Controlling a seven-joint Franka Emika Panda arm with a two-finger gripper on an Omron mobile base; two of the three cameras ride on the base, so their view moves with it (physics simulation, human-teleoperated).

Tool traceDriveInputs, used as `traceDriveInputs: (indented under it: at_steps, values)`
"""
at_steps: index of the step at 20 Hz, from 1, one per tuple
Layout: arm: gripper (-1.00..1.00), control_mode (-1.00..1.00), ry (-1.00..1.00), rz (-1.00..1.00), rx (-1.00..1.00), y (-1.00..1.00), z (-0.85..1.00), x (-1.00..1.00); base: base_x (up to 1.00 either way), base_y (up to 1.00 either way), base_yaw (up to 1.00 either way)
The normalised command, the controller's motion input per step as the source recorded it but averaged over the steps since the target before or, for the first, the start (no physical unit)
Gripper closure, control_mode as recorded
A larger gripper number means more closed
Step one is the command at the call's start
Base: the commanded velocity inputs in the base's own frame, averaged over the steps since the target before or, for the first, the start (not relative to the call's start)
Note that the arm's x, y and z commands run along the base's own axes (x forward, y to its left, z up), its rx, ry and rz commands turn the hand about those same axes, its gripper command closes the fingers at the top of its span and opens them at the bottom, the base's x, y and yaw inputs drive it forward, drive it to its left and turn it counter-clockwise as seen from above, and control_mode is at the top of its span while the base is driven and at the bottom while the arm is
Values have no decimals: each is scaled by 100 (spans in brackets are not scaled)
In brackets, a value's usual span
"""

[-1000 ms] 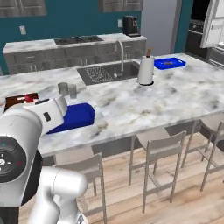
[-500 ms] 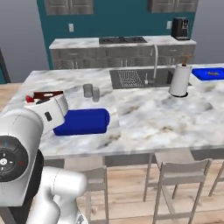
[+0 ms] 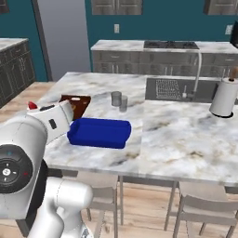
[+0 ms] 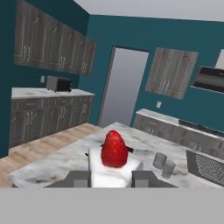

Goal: Take the cakes from the fridge and place them on the empty tray on the dining counter.

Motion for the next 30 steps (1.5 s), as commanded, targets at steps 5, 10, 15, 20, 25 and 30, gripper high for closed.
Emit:
traceDriveInputs:
  at_steps: [5, 10, 15, 20, 25, 30]
  values:
    - [100, 100, 0, 0, 0, 0, 0, 0, 100, 6, 27]
    - [100, 100, 0, 0, 0, 0, 0, 0, 90, 0, 5]
    - [100, 100, 0, 0, 0, 0, 0, 0, 18, 0, 0]
    - [100, 100, 0, 0, 0, 0, 0, 0, 0, 0, 0]
    - [100, -100, 4, 0, 0, 0, 0, 14, 10, 0, 0]
    - [100, -100, 3, -1, 0, 0, -8, 62, 0, 0, 0]
